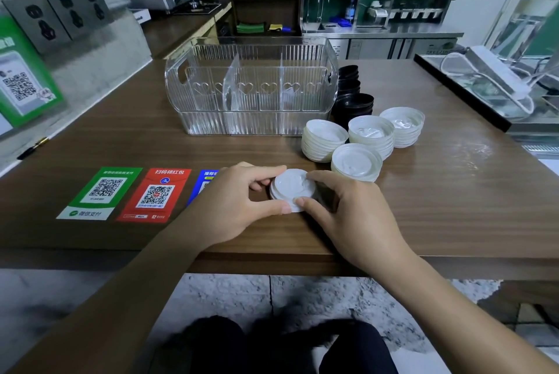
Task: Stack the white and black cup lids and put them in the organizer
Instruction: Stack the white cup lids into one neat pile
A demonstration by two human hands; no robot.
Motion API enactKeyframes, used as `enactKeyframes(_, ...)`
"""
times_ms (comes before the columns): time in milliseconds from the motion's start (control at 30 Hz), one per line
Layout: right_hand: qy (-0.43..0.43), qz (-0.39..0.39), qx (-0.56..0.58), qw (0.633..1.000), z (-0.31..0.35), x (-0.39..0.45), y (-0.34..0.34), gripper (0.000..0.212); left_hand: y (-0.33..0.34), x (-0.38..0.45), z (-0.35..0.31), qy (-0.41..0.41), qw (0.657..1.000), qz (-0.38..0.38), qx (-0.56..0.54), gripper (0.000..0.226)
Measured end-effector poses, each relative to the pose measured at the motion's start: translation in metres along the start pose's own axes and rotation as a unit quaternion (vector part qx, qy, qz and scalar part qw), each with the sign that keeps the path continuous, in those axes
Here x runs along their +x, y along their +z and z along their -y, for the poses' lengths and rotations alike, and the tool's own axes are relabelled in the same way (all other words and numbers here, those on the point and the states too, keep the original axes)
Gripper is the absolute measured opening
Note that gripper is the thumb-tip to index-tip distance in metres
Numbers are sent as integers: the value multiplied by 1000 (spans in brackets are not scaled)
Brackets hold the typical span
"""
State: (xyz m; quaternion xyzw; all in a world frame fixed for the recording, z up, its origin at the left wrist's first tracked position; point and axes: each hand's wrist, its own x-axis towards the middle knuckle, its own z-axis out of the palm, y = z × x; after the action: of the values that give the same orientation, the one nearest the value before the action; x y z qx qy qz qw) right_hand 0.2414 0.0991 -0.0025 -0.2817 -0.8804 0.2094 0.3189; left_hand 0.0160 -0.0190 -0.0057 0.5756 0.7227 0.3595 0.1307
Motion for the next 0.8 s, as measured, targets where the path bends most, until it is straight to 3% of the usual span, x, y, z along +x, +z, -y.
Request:
enactKeyframes(233, -11, 23, 13, 1000, -1, 0, -2, 37, -3, 5, 0, 9, 1000, -10, 9, 62)
enactKeyframes(367, -10, -19, 38, 999, -4, -2, -8, 30, -3, 6, 5, 2, 1000, -8, 6, 77)
enactKeyframes(567, -74, -127, -137, 980, -35, 8, -22, 26, -1, 3, 4, -5, 1000, -12, 8, 78)
enactKeyframes(800, -97, -115, -187, 971, -49, 10, -23, 15, -2, 1, 1, 6, 1000, 0, 12, 65)
